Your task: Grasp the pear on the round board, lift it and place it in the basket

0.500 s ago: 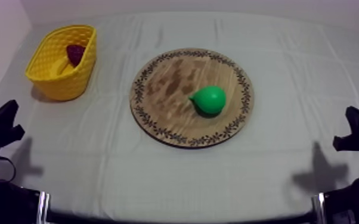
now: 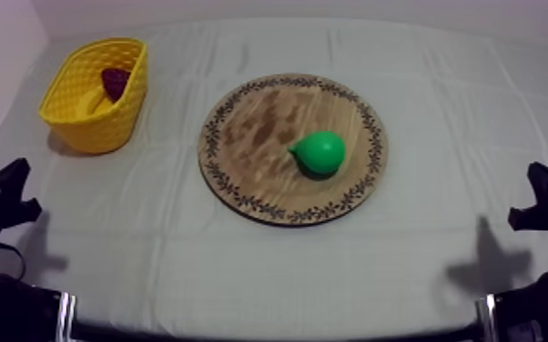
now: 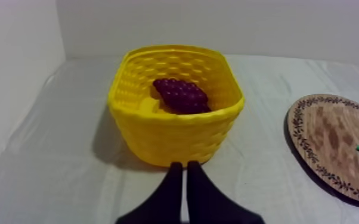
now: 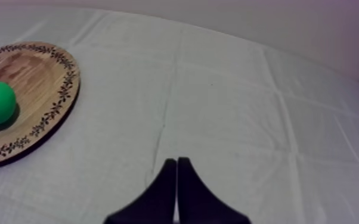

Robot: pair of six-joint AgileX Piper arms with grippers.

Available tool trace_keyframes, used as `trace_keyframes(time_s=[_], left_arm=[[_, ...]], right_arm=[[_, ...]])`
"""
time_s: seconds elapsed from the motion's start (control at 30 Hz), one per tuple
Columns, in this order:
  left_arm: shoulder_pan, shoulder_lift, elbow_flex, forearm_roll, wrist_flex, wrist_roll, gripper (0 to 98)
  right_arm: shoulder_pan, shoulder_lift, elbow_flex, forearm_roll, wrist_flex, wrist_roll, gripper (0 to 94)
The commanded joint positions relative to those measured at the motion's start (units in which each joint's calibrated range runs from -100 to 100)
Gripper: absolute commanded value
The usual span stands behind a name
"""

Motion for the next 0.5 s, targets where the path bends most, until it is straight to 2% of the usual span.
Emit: trace_keyframes(time_s=[0.0, 0.3, 0.47], left_arm=[[0.04, 0.00, -0.01, -0.01, -0.03, 0.01, 0.0], [0.43, 0.00, -0.29, -0.15, 0.01, -0.93, 0.0], [1.41, 2.05, -1.68, -1.55, -0.18, -0.91, 0.0]], right_arm=[[0.01, 0.01, 0.05, 0.00, 0.08, 0.00, 0.5], [0.01, 0.01, 0.05, 0.00, 0.08, 0.00, 0.5], [0.01, 0.01, 0.05, 0.00, 0.08, 0.00, 0.5]])
